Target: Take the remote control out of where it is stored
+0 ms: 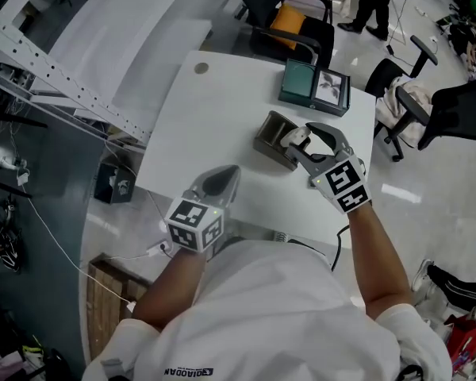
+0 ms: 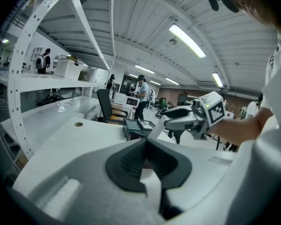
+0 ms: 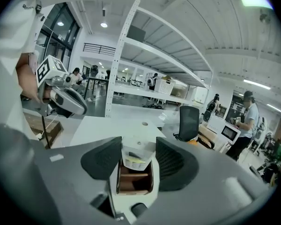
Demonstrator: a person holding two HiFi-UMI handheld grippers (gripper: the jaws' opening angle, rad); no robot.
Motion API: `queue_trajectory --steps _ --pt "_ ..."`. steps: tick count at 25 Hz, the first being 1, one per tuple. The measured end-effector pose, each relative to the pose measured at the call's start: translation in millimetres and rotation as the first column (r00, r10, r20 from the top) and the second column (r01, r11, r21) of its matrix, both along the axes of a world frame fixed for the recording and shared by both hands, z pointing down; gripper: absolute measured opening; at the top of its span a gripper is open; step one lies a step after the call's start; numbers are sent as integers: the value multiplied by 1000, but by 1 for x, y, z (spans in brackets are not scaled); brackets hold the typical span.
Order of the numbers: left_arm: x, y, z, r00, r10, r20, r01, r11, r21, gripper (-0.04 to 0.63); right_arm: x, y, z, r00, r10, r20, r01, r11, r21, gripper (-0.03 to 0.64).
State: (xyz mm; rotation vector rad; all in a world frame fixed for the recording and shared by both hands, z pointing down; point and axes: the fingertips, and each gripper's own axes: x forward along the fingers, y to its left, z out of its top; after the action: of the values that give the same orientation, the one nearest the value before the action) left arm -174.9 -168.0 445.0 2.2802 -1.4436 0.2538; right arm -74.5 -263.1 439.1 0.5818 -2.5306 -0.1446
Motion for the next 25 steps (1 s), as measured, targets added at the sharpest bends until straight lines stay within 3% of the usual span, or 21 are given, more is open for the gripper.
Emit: queue_trajectory --steps 6,12,16,25 --pt "30 -4 5 999 48 3 -48 999 -10 3 42 29 24 1000 9 -2 -9 996 -88 233" --pt "59 -8 9 995 104 -2 -104 994 -17 3 77 70 81 998 -19 -67 6 982 -186 234" --pt "72 -9 12 990 138 0 -138 990 -25 3 90 94 107 993 -61 -102 39 978 -204 234" --pt "100 -15 15 983 186 -13 -186 982 -26 3 107 108 125 996 -67 -62 53 978 -200 235"
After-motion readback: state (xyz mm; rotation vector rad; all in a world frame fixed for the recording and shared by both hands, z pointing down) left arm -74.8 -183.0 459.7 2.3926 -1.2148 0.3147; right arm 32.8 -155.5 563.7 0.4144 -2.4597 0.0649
